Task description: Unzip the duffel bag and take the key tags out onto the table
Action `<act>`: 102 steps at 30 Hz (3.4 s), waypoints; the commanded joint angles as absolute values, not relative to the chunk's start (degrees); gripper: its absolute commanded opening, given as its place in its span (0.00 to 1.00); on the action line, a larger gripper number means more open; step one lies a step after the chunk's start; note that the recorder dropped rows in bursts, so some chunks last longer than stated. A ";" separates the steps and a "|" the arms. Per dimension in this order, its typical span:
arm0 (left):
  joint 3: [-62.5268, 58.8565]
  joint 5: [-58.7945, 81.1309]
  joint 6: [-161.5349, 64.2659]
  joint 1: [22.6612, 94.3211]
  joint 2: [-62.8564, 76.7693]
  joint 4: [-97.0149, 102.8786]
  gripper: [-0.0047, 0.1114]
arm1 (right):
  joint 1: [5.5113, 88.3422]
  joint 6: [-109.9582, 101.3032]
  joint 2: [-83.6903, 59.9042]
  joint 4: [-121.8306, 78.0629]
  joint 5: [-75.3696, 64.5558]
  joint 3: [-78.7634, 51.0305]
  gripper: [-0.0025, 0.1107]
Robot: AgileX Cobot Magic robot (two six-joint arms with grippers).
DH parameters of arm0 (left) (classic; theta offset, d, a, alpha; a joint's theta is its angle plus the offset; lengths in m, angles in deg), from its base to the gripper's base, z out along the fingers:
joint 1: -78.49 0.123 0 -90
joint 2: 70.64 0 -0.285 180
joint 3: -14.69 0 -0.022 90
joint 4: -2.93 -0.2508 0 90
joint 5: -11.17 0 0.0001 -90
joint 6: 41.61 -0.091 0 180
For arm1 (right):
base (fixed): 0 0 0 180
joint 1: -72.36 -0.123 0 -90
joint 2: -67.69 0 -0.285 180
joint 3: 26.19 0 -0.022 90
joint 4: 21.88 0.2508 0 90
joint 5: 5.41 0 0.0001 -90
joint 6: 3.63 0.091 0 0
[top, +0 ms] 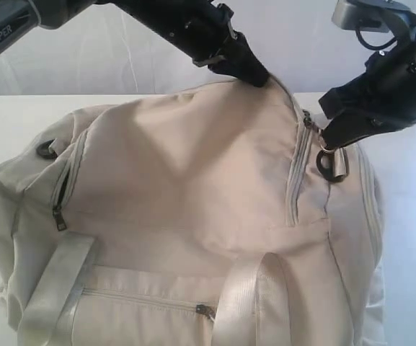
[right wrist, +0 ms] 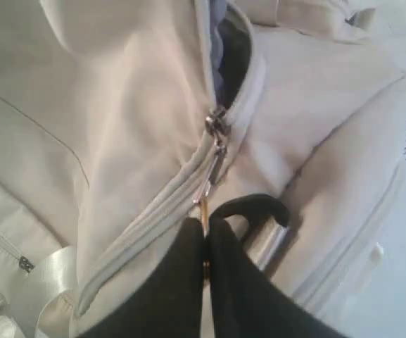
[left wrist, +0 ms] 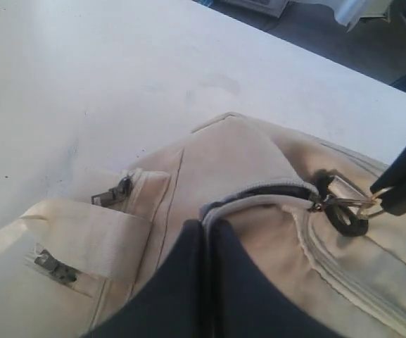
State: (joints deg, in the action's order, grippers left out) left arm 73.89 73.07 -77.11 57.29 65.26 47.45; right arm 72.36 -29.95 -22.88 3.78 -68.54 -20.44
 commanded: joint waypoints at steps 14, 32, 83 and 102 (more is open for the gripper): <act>74.23 73.92 -75.82 59.85 64.54 45.52 0.04 | 72.36 -30.30 -8.31 4.25 -74.77 -9.80 0.02; 74.23 75.63 -75.67 60.00 64.44 44.21 0.04 | 72.36 -29.80 -3.09 5.64 -72.82 1.78 0.02; 11.24 81.13 -73.30 49.44 15.71 44.04 0.04 | 72.36 -33.42 3.18 14.78 -56.86 0.21 0.50; -13.89 71.86 -75.17 43.54 8.78 50.47 0.04 | 66.10 -48.57 -3.87 40.34 -60.30 0.21 0.27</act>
State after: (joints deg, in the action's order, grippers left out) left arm -12.83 71.28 -74.96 44.32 9.48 49.41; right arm 68.60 -47.69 -2.07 38.59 -60.40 0.33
